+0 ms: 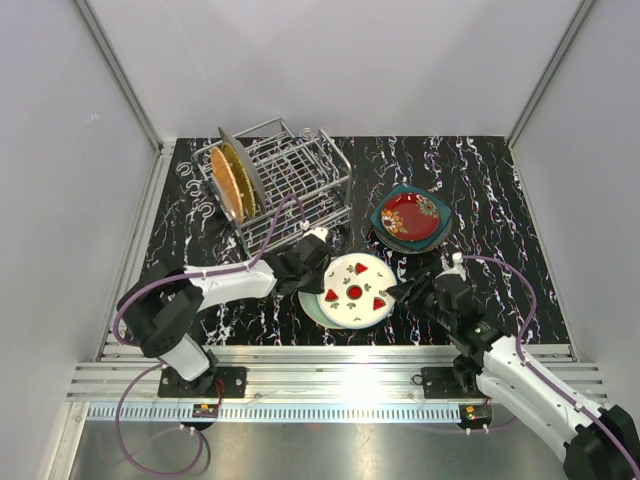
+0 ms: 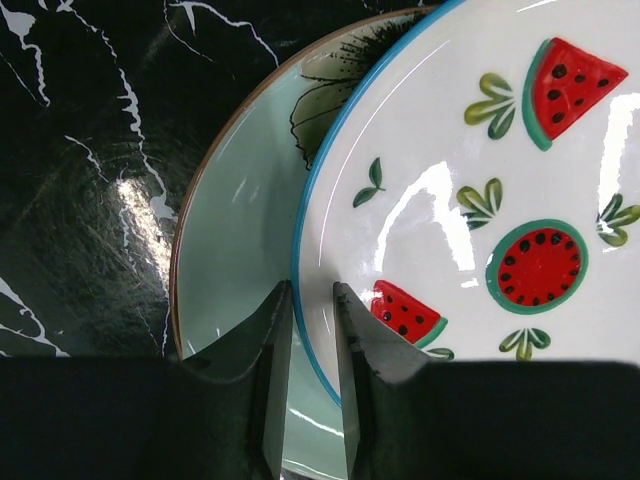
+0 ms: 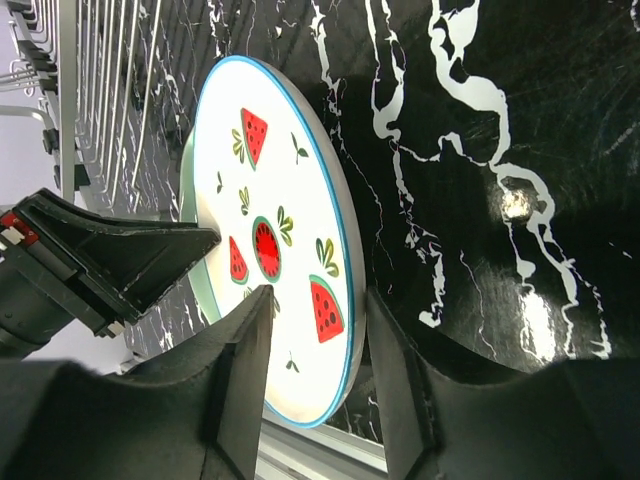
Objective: Load the plates into the dish rack
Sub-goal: Grab a plate with the right arm
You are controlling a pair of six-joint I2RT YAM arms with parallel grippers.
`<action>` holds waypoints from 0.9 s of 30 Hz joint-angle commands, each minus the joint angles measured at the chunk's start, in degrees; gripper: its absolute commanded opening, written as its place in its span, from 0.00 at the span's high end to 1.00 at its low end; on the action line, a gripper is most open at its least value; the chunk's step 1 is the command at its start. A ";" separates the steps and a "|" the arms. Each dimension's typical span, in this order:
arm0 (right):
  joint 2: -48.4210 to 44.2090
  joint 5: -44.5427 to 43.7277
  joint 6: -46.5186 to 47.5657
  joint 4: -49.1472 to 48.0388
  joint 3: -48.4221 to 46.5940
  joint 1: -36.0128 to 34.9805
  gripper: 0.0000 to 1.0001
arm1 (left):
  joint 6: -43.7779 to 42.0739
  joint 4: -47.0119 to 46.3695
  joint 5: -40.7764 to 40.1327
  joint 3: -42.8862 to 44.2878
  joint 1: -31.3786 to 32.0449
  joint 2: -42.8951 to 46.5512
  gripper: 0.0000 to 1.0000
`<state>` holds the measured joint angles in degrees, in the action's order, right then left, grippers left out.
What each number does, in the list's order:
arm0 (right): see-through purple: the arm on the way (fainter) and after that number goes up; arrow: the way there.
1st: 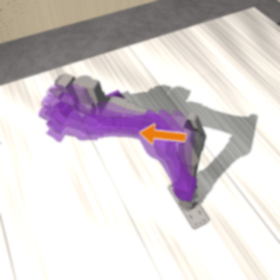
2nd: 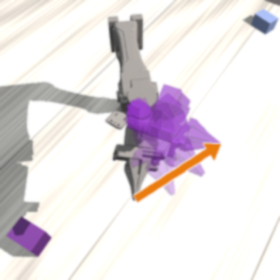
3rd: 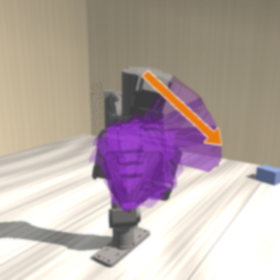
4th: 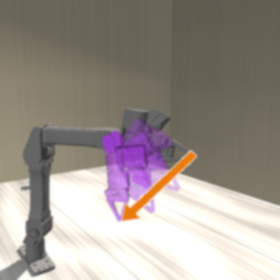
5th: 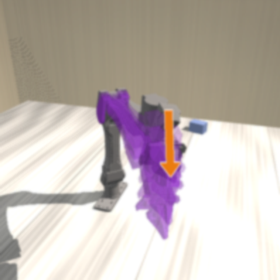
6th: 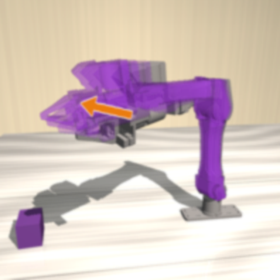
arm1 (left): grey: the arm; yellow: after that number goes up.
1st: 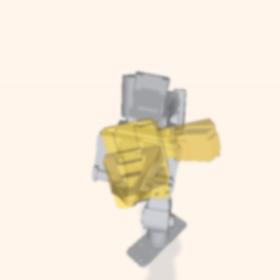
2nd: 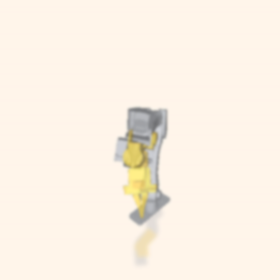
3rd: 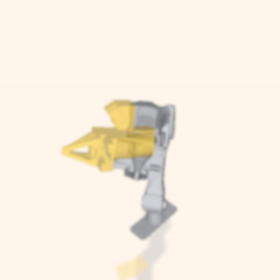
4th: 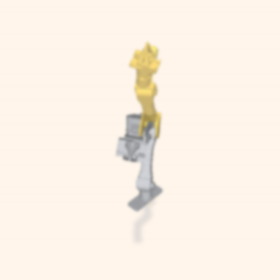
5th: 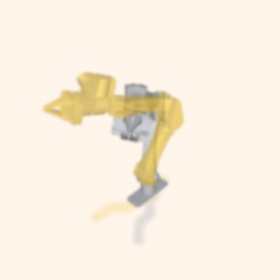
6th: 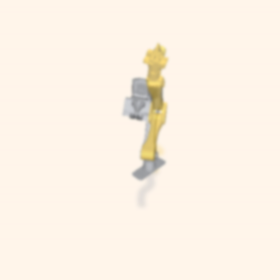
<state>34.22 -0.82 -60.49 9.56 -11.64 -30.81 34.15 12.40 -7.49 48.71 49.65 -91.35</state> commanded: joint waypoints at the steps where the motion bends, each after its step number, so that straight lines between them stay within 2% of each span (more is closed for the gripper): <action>1: 2.34 2.30 -1.47 -7.52 1.53 0.48 0.50 | 0.21 -4.58 0.37 -0.72 0.27 -0.50 0.76; 11: 13.15 7.23 -1.30 -23.97 4.96 1.89 0.47 | -0.05 -5.37 1.68 -0.72 0.36 -1.11 0.76; 17: 11.58 8.55 -0.51 -27.49 5.84 2.33 0.59 | -0.31 -5.72 2.12 -0.81 0.45 -1.11 0.76; 23: 6.05 10.05 1.42 -24.07 4.87 2.42 0.77 | -0.67 -6.95 3.00 -0.98 0.54 -0.93 0.74; 27: 4.10 13.03 1.95 -26.34 5.05 2.33 0.76 | -0.49 -7.74 3.79 -0.63 0.63 -1.11 0.73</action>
<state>40.03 7.60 -59.31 -10.41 -5.30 -28.42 33.69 10.00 -6.83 48.14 49.63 -91.81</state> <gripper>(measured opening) 0.239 0.267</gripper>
